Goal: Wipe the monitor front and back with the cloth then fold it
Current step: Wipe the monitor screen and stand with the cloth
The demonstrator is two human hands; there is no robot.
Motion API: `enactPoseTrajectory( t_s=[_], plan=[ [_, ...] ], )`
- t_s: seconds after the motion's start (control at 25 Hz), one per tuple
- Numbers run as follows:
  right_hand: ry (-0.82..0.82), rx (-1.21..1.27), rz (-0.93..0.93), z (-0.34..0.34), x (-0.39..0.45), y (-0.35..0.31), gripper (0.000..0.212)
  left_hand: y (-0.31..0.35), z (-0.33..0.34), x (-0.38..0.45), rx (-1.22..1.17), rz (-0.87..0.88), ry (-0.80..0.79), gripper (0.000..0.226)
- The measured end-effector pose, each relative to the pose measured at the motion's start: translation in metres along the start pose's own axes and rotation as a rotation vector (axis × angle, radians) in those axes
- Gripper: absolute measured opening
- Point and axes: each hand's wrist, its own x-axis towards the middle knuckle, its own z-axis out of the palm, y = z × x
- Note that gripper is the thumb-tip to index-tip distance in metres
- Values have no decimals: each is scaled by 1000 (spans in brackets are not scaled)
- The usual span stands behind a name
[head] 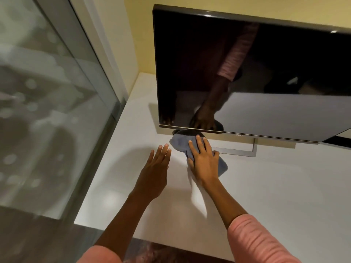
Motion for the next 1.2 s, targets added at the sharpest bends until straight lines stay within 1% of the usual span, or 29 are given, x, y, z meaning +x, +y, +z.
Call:
enactPoseTrajectory(
  t_s=[0.08,0.12,0.16,0.24,0.32,0.4,0.48,0.56,0.68,0.8,0.88,0.96,1.08,1.16,1.2],
  plan=[
    [105,12,-1,-6,13,2,56,-1,0,1,5,-14,-7,65],
    [147,-14,36,-9,23,2,53,-1,0,1,0,-17,-7,65],
    [153,-49,73,-13,31,1,48,0,0,1,-9,-17,-4,64],
    [30,-114,94,-20,48,-3,39,4,0,0,-29,-2,-13,64],
    [-61,-121,66,-21,56,-3,39,9,3,0,-24,26,-28,66],
    [-95,-137,66,-22,51,-3,47,13,7,0,-18,26,-30,69],
    [-175,-172,80,-18,33,-2,66,19,9,1,-13,26,-46,72],
    [-239,-214,105,-14,8,-3,76,26,8,4,-13,54,-40,75],
    [-231,-243,99,-16,-11,-2,78,33,4,13,-50,85,-5,75],
    [-179,-260,87,-12,17,0,76,37,-1,22,-57,69,31,75],
    [-148,-245,90,-12,42,0,67,39,-4,22,-97,46,20,72],
    [-157,-233,85,-11,53,0,62,41,-3,20,-141,39,-18,69],
    [-206,-155,61,-10,25,4,73,42,1,23,-166,70,-36,68],
    [-191,-33,28,-12,-7,15,73,48,5,29,-183,118,-46,59],
    [-185,39,42,-15,-20,23,71,53,5,33,-185,151,-48,55]
  ],
)
